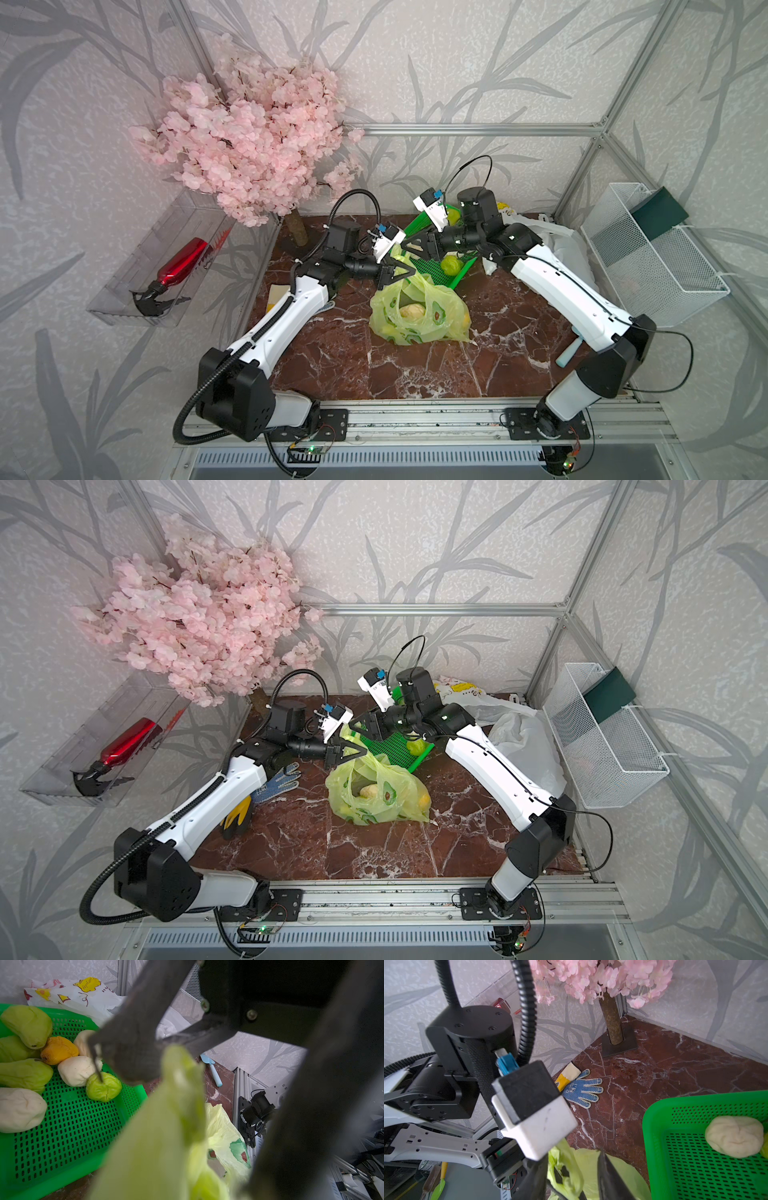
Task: Place the pears into plastic bags & tie knots
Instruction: Tie the plastic bag at the center of the board.
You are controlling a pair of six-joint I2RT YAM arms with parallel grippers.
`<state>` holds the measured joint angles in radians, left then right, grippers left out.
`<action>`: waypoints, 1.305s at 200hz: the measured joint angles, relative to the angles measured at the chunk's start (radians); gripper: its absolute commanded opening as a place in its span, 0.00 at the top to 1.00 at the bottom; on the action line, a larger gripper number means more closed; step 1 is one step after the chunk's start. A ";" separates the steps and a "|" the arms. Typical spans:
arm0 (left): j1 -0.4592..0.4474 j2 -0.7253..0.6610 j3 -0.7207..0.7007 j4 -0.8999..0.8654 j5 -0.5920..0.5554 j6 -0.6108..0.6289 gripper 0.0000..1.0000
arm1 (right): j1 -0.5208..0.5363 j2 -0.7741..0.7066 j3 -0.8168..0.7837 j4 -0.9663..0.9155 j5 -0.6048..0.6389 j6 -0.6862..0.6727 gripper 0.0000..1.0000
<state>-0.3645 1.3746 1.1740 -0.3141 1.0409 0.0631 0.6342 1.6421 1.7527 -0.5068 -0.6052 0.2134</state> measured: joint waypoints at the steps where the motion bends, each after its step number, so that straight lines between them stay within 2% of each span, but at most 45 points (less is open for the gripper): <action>1: 0.000 0.000 0.000 0.000 0.000 0.000 0.99 | 0.000 0.000 0.001 0.000 0.000 -0.002 0.80; 13: 0.000 0.000 0.000 -0.005 0.000 0.003 0.98 | 0.001 0.004 0.008 0.000 -0.005 0.002 0.91; 28: 0.000 0.000 0.000 -0.007 -0.002 0.005 0.97 | -0.004 0.004 0.008 0.001 -0.008 -0.003 1.00; 80: 0.010 -0.022 -0.014 0.018 -0.011 -0.024 0.92 | -0.037 -0.034 -0.068 0.026 -0.013 0.000 1.00; 127: 0.017 -0.029 -0.033 0.032 -0.025 -0.040 0.91 | -0.093 -0.126 -0.203 0.089 -0.015 0.043 1.00; 180: 0.017 -0.029 -0.047 0.037 -0.027 -0.047 0.90 | -0.104 -0.208 -0.261 0.107 0.018 0.055 1.00; 207: 0.016 -0.029 -0.047 0.038 -0.026 -0.048 0.98 | -0.102 -0.261 -0.291 0.105 0.033 0.056 1.00; 232: 0.016 -0.029 -0.046 0.032 -0.038 -0.048 1.00 | -0.045 -0.315 -0.335 0.093 0.065 0.054 1.00; 261: 0.018 -0.029 -0.045 0.017 -0.050 -0.048 1.00 | 0.090 -0.404 -0.472 0.092 0.126 0.065 1.00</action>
<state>-0.3466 1.3460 1.1286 -0.2970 0.9905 0.0147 0.7242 1.2381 1.2808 -0.4145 -0.4797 0.2787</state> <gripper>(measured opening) 0.048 0.050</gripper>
